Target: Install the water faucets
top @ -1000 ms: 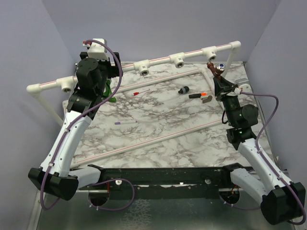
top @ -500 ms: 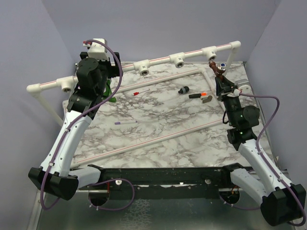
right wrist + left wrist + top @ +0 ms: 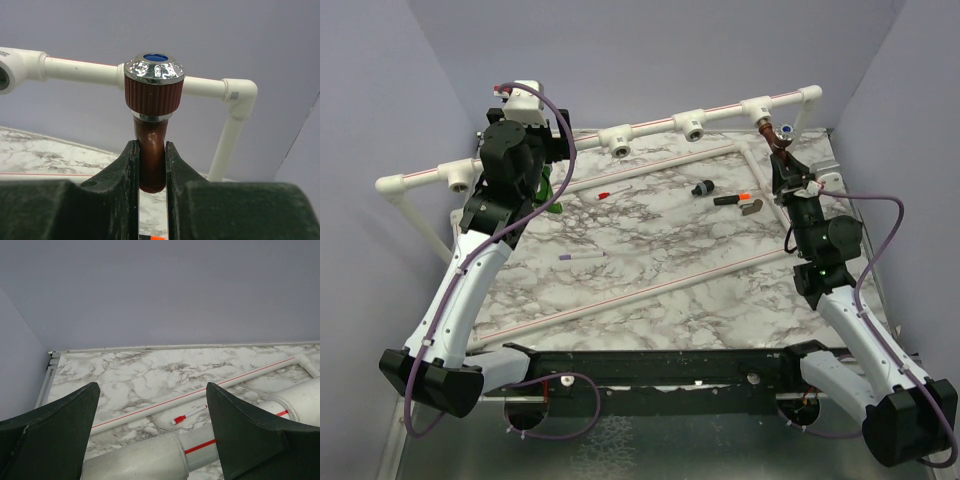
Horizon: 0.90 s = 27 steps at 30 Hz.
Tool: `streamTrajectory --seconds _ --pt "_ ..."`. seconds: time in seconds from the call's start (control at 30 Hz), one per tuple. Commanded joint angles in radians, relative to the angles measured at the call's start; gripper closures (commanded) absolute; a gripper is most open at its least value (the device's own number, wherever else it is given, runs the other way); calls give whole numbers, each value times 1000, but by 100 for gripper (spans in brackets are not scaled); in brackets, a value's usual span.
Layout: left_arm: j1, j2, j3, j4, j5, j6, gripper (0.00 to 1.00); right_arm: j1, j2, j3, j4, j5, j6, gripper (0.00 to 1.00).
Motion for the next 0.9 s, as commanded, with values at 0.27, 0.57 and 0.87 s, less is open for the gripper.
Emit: streamTrajectory --seconds 0.27,0.57,0.87 --pt "-17 33 -44 -180 6 -44 12 -7 31 29 73 -28 -33 99" --pt "-18 34 -46 -181 5 -42 12 -7 42 16 98 -15 -86 99" --pt "-18 37 -44 -181 9 -43 12 -7 28 5 82 -1 -119 99"
